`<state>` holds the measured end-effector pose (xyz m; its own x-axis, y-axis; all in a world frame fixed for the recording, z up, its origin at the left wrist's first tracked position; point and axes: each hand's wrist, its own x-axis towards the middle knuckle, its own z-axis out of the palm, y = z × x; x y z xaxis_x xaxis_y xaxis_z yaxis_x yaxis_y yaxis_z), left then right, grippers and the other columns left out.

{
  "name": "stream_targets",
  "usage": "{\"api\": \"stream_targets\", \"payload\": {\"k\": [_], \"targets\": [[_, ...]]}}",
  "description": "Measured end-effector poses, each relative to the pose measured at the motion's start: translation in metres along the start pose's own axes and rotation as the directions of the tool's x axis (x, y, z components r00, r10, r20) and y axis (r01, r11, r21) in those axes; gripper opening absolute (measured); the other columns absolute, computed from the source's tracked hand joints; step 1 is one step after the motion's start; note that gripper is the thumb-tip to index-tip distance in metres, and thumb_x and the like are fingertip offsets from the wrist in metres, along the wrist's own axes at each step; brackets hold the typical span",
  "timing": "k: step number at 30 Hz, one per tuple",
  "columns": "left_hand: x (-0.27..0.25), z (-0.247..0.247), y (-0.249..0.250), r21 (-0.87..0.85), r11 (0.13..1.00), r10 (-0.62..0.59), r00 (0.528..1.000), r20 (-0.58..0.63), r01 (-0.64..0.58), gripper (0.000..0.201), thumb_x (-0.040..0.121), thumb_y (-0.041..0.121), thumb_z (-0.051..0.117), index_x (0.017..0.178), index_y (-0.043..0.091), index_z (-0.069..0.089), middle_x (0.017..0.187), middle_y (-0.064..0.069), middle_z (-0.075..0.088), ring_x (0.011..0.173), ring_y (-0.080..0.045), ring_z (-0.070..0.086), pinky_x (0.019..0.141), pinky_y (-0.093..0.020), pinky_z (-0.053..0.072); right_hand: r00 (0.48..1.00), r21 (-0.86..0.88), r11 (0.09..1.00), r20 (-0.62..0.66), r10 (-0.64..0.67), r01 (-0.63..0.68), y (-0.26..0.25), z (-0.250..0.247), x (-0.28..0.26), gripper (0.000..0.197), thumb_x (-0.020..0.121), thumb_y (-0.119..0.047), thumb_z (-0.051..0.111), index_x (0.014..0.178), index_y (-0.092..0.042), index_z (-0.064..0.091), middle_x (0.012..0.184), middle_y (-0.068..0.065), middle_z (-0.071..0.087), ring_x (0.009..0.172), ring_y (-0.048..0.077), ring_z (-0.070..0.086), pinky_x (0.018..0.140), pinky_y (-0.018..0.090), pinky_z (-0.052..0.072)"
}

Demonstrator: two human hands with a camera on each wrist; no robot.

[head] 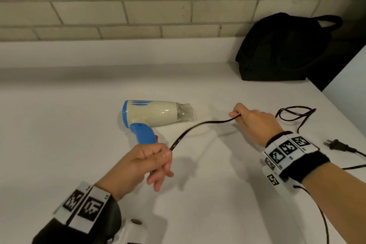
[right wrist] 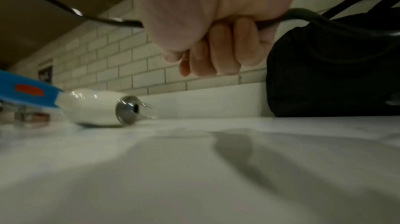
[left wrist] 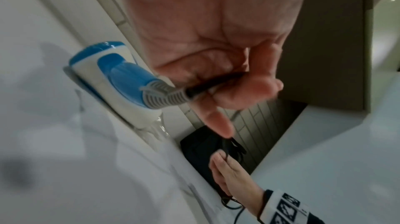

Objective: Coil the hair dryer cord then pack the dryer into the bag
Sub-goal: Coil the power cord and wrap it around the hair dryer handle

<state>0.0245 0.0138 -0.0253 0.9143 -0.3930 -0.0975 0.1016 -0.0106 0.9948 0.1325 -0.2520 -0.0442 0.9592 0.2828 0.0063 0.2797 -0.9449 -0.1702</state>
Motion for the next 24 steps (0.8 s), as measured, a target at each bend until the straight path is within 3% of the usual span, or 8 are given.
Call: {"api": "stream_targets", "payload": {"k": [3, 6, 10, 12, 13, 17, 20, 24], "targets": [[0.009, 0.008, 0.005, -0.084, 0.994, 0.061, 0.995, -0.079, -0.067, 0.021, 0.071, 0.043, 0.054, 0.056, 0.029, 0.058, 0.033, 0.005, 0.046, 0.036, -0.013, 0.053, 0.066, -0.024, 0.054, 0.982, 0.194, 0.965, 0.035, -0.185, 0.175, -0.021, -0.004, -0.011, 0.03, 0.092, -0.043, 0.035, 0.115, -0.024, 0.039, 0.079, -0.013, 0.052, 0.072, 0.015, 0.052, 0.065, 0.031, 0.037], [0.016, 0.014, 0.01, -0.126, 0.985, 0.09, 0.979, -0.186, -0.114, 0.028, 0.079, 0.029, 0.042, 0.058, 0.03, 0.059, 0.036, 0.002, 0.05, 0.037, -0.016, 0.055, 0.059, -0.033, 0.05, 0.918, 0.224, 0.896, 0.01, -0.396, 0.384, -0.038, -0.003, -0.028, 0.038, 0.091, -0.045, 0.033, 0.121, -0.024, 0.044, 0.09, -0.021, 0.043, 0.076, -0.003, 0.042, 0.068, 0.024, 0.035], [0.019, 0.018, 0.01, -0.13, 0.973, 0.152, 0.953, -0.261, -0.191, 0.015, 0.074, 0.042, 0.054, 0.065, 0.034, 0.063, 0.041, 0.002, 0.056, 0.04, -0.014, 0.054, 0.059, -0.039, 0.038, 0.826, 0.198, 0.808, -0.022, -0.563, 0.555, -0.042, 0.008, -0.04, 0.03, 0.092, -0.044, 0.032, 0.108, -0.024, 0.048, 0.085, -0.009, 0.065, 0.072, 0.006, 0.055, 0.055, 0.025, 0.049], [0.021, 0.017, 0.008, -0.165, 0.956, 0.195, 0.943, -0.269, -0.244, 0.023, 0.063, 0.056, 0.066, 0.068, 0.033, 0.065, 0.053, 0.001, 0.066, 0.049, -0.014, 0.062, 0.052, -0.029, 0.047, 0.817, 0.14, 0.808, -0.011, -0.577, 0.572, -0.042, 0.014, -0.04, 0.02, 0.091, -0.022, 0.041, 0.11, -0.023, 0.048, 0.088, -0.001, 0.068, 0.072, 0.02, 0.065, 0.052, 0.034, 0.054], [0.022, 0.017, 0.007, -0.181, 0.944, 0.221, 0.937, -0.269, -0.275, 0.029, 0.06, 0.06, 0.067, 0.07, 0.033, 0.066, 0.063, 0.001, 0.071, 0.059, -0.014, 0.067, 0.052, -0.024, 0.051, 0.835, 0.122, 0.831, 0.028, -0.549, 0.543, -0.044, 0.014, -0.04, 0.029, 0.09, -0.013, 0.042, 0.116, -0.024, 0.047, 0.097, -0.001, 0.068, 0.078, 0.025, 0.066, 0.057, 0.038, 0.054], [0.031, 0.03, 0.013, -0.077, 0.922, 0.348, 0.898, -0.269, -0.38, 0.028, 0.072, 0.058, 0.056, 0.085, 0.034, 0.065, 0.102, 0.008, 0.072, 0.102, -0.013, 0.064, 0.081, -0.02, 0.052, 0.902, 0.053, 0.911, 0.128, -0.412, 0.408, -0.06, 0.012, -0.044, 0.038, 0.094, -0.015, 0.034, 0.128, -0.031, 0.036, 0.125, -0.007, 0.056, 0.099, 0.032, 0.058, 0.075, 0.037, 0.048], [0.04, 0.042, 0.012, 0.131, 0.914, 0.405, 0.887, -0.221, -0.384, 0.026, 0.084, 0.043, 0.041, 0.105, 0.04, 0.056, 0.121, 0.02, 0.06, 0.117, -0.005, 0.054, 0.099, -0.019, 0.041, 0.894, 0.025, 0.904, 0.14, -0.425, 0.426, -0.081, 0.007, -0.05, 0.032, 0.097, -0.024, 0.029, 0.128, -0.031, 0.035, 0.122, -0.003, 0.058, 0.095, 0.034, 0.058, 0.067, 0.034, 0.038], [0.047, 0.045, 0.002, 0.248, 0.907, 0.375, 0.921, -0.107, -0.341, 0.036, 0.083, 0.054, 0.036, 0.118, 0.052, 0.04, 0.132, 0.033, 0.04, 0.121, 0.003, 0.047, 0.099, -0.01, 0.035, 0.894, -0.103, 0.889, 0.087, -0.439, 0.447, -0.089, -0.003, -0.058, 0.033, 0.09, -0.018, 0.032, 0.112, -0.03, 0.054, 0.09, -0.005, 0.069, 0.064, 0.027, 0.064, 0.041, 0.025, 0.013]]}}
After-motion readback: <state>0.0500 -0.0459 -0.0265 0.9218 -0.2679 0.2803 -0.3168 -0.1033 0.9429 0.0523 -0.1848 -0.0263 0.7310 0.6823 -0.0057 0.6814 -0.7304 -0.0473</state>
